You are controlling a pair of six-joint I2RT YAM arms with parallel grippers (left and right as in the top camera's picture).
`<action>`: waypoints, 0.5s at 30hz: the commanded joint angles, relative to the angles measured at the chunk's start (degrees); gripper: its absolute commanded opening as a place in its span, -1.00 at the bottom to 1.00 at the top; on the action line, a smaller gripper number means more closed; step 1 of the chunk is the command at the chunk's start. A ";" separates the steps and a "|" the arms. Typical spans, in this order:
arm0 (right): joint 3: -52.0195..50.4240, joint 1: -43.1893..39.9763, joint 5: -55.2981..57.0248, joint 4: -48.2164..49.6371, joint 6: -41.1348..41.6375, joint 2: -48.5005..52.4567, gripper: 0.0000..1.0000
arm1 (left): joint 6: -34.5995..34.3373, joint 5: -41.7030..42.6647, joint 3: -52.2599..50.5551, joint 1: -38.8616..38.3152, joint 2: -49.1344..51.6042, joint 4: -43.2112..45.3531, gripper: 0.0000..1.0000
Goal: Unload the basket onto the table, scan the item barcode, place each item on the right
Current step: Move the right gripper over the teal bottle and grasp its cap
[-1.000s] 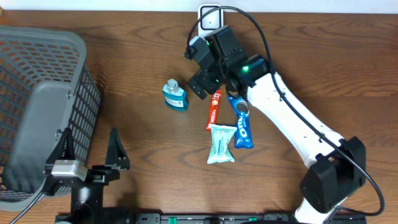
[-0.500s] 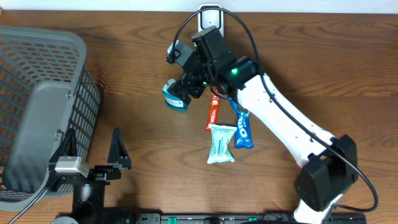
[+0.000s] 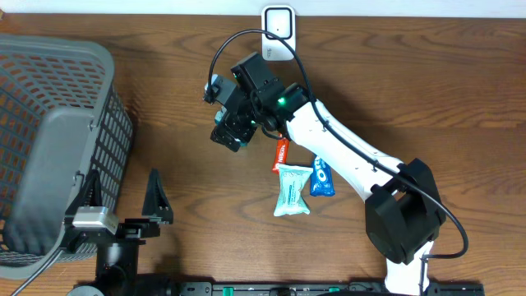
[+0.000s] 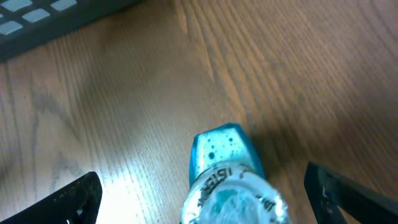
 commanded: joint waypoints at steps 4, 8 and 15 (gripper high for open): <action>0.92 0.11 -0.55 1.53 -1.33 1.51 0.98 | -0.22 0.52 -0.26 0.35 -0.09 -0.57 0.96; 0.92 0.15 -0.26 2.78 -1.51 3.34 0.99 | -0.02 0.52 -0.26 0.35 -0.09 -1.01 0.95; 0.92 0.15 -0.13 3.78 -1.53 4.15 0.95 | -0.02 0.52 -0.26 0.35 -0.09 -1.01 0.96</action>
